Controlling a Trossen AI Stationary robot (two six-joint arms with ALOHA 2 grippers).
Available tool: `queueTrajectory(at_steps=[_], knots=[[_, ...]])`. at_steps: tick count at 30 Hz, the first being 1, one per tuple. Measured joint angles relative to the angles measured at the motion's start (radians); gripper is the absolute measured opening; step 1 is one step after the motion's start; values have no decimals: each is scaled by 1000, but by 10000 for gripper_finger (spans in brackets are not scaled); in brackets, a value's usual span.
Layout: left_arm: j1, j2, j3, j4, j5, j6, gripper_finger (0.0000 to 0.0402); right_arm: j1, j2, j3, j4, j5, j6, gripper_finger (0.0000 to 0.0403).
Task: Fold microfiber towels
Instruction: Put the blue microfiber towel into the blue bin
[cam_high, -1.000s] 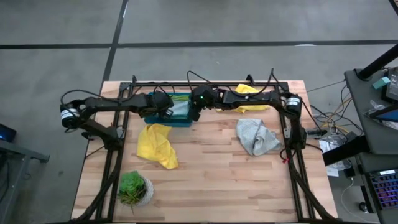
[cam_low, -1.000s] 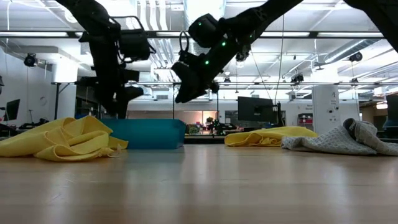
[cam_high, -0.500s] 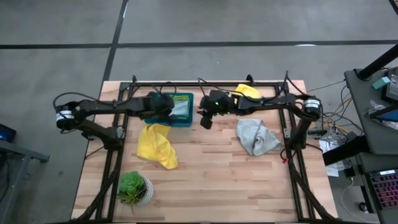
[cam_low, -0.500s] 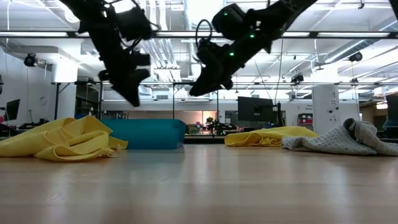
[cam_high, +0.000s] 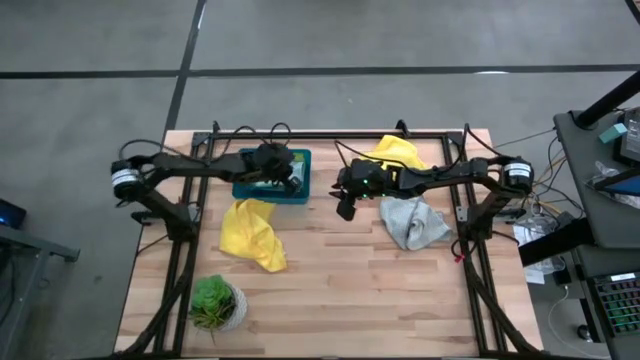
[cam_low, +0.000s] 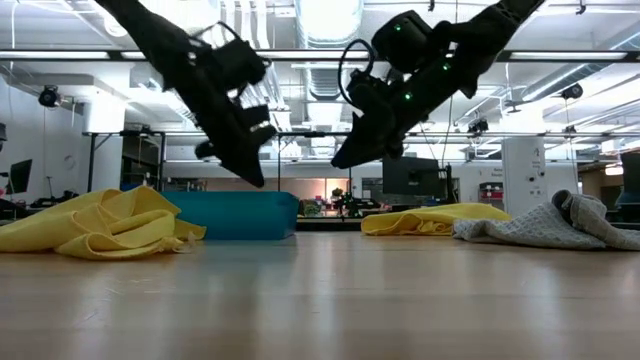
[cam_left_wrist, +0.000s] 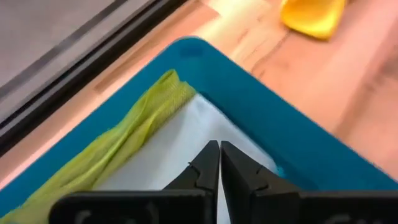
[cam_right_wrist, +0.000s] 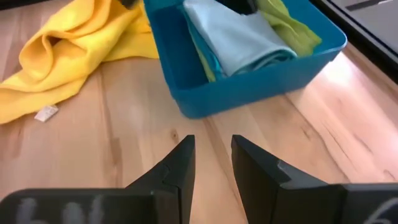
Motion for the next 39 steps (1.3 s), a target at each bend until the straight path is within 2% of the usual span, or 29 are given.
queueTrajectory(at_steps=[4, 10, 14, 18, 21, 27, 35, 39], knots=[[19, 91, 7, 75, 14, 1, 0, 0, 0, -12, 4, 0, 8, 95], [19, 155, 14, 72, 100, -7, 0, 0, 0, -17, 5, 0, 6, 95], [19, 172, 18, 71, 183, 2, 0, 0, 0, -17, 5, 0, -1, 95], [19, 140, 35, 69, 206, 30, 0, 0, 0, -17, 6, 0, -4, 95], [23, 96, 40, 71, 200, 72, 0, 0, 0, -17, 5, 0, -4, 94], [56, 67, 31, 78, 85, 100, 0, 0, 0, -17, 5, 1, -4, 93], [44, 87, 12, 73, 124, 71, 0, 0, 0, -18, 6, 1, -4, 93], [40, 43, 34, -87, 128, 79, 0, 0, 0, -22, 5, 1, -2, 93]])
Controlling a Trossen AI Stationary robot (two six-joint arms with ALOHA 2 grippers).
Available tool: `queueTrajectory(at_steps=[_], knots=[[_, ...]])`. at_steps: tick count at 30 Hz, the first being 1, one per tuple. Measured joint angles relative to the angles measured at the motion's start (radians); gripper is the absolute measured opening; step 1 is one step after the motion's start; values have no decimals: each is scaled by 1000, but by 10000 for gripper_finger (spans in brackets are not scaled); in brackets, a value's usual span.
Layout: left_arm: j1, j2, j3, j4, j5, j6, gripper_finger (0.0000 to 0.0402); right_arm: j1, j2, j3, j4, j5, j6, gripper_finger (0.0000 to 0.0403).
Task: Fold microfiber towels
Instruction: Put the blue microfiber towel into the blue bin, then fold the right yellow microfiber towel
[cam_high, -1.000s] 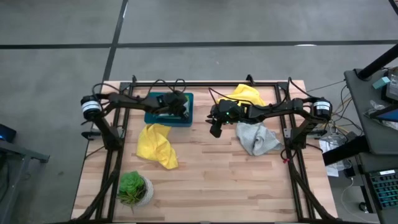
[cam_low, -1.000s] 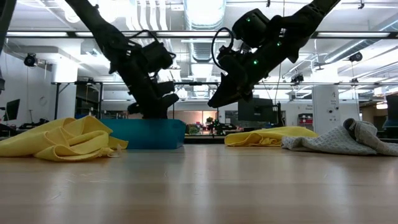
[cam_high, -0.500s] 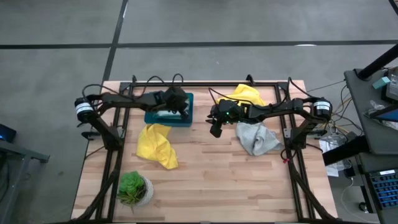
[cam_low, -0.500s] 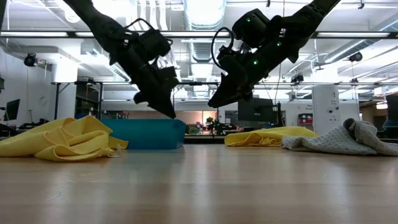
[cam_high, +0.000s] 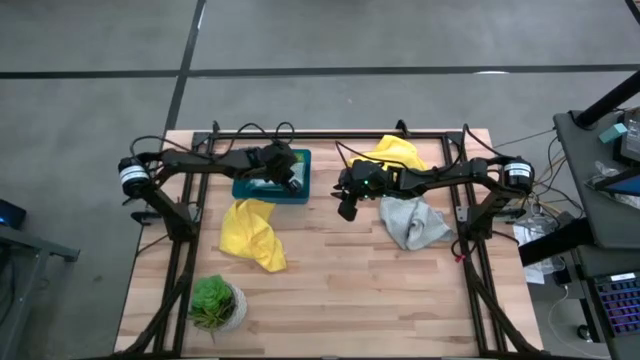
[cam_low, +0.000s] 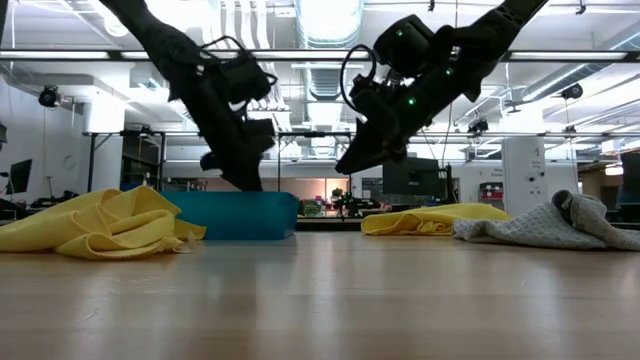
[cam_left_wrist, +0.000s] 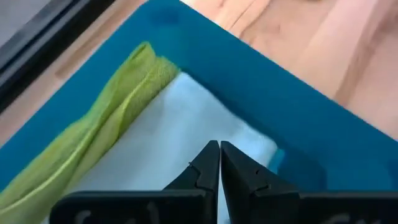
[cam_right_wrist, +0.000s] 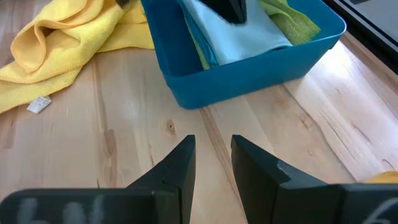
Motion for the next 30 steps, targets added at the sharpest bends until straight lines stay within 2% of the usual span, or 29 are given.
queueTrajectory(at_steps=[6, 10, 16, 22, 27, 30], knots=[[0, -85, -11, -291, 2, 93, 0, 0, 0, -14, 1, 0, 2, 93], [0, -104, -24, -355, 2, 98, 0, 0, 0, -23, 1, 0, 10, 93], [-35, -165, -9, -341, 0, 69, 0, 9, 0, -34, 10, 1, 17, 93], [-146, -279, 2, -273, 0, -4, 0, 15, -33, -34, -27, 2, 29, 93], [-264, -344, -1, -167, 0, -12, 0, -12, -90, -33, -131, 120, 40, 93], [-325, -361, -5, -80, 0, -12, 0, -62, -114, -26, -210, 142, 11, 93]])
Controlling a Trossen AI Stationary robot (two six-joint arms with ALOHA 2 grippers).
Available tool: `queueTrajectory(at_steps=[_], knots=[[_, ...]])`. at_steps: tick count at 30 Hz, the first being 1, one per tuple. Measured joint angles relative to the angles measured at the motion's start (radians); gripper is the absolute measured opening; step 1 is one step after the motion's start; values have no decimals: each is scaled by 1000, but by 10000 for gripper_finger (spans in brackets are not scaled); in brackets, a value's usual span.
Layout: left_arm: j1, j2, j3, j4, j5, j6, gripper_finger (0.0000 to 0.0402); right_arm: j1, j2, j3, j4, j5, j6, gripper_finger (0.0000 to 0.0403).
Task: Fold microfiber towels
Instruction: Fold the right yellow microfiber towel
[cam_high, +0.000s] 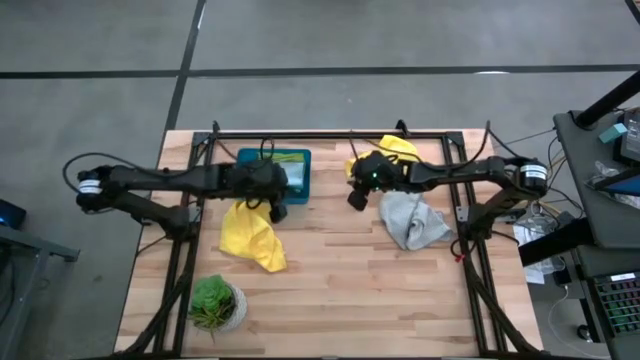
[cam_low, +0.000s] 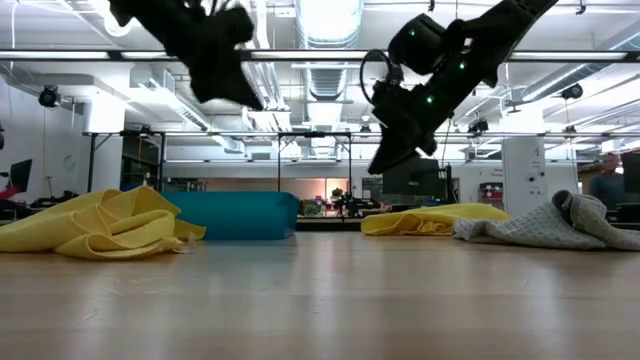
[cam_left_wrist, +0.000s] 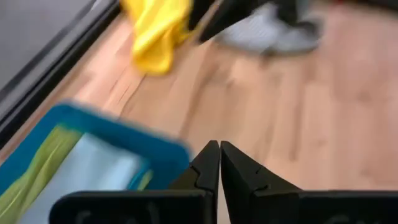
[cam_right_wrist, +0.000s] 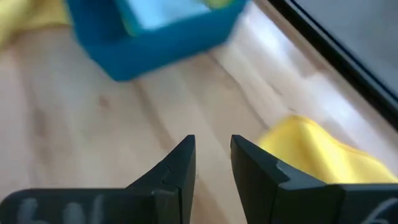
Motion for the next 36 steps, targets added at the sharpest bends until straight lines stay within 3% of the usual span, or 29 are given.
queueTrajectory(at_steps=[5, 10, 14, 19, 30, 36], knots=[[-74, -8, -5, 119, 0, 2, 0, -86, 17, -3, -75, -17, -179, 93], [-111, -7, -5, 141, 0, 9, 0, -136, 75, -15, -87, -64, -507, 99], [-119, -7, -9, 136, -2, 8, 0, -154, 119, -13, -40, -60, -636, 116], [-122, -7, -9, 138, -4, 10, 0, -160, 160, -6, -13, 6, -684, 124], [-121, 8, -11, 153, -9, 36, 0, -194, 241, 4, 6, 10, -668, 122], [-121, 19, -11, 176, -10, 39, 0, -217, 243, 4, 11, 17, -694, 84]])
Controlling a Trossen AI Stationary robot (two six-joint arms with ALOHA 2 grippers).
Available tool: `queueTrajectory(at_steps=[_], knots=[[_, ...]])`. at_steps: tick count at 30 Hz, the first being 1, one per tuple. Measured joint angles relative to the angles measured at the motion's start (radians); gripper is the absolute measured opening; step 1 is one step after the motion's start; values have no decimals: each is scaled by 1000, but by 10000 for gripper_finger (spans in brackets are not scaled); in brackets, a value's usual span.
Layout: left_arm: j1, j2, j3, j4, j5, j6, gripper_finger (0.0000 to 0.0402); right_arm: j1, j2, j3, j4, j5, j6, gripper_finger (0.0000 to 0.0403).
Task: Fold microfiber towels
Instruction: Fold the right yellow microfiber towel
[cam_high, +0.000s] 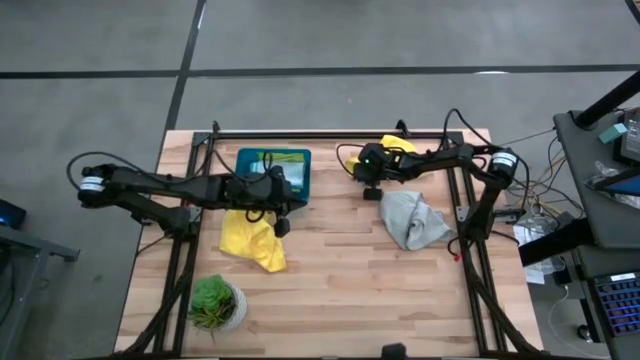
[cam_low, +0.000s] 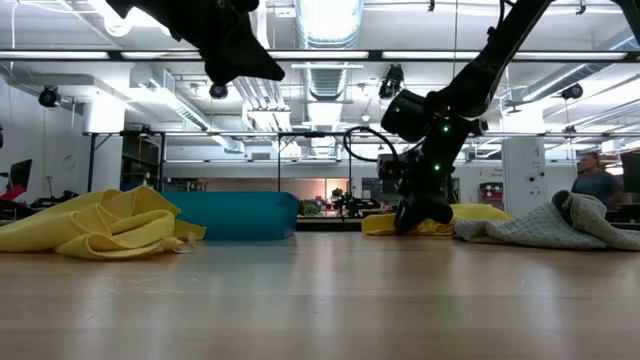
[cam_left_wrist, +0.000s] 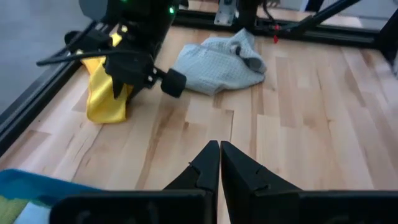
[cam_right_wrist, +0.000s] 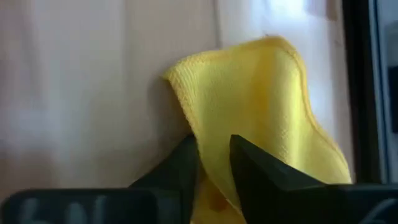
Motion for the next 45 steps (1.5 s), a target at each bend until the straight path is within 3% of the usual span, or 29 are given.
queueTrajectory(at_steps=[4, 6, 10, 18, 22, 29, 39, 45], knots=[[0, 12, -1, 21, -3, 0, 0, -15, 18, 0, 4, -19, 4, 23], [0, 16, -1, 17, -6, 1, 0, -15, 18, 0, 12, -21, 14, 14], [0, 30, -1, 15, -27, -3, 0, -7, -32, -2, 14, -69, 62, 9], [0, 44, 1, 82, -32, -4, 0, 77, -254, -25, -6, -151, 207, 8], [-1, 48, 1, 147, -30, -2, 0, 141, -372, -35, -40, -239, 311, 8], [-13, 48, 2, 209, -21, -1, 3, 292, -513, -39, -86, -274, 430, 8], [-90, 53, 0, 271, -13, -2, 102, 484, -532, -38, -59, -273, 564, 8], [-132, 150, -4, 448, -12, 52, 152, 557, -517, -38, 24, -274, 630, 8]])
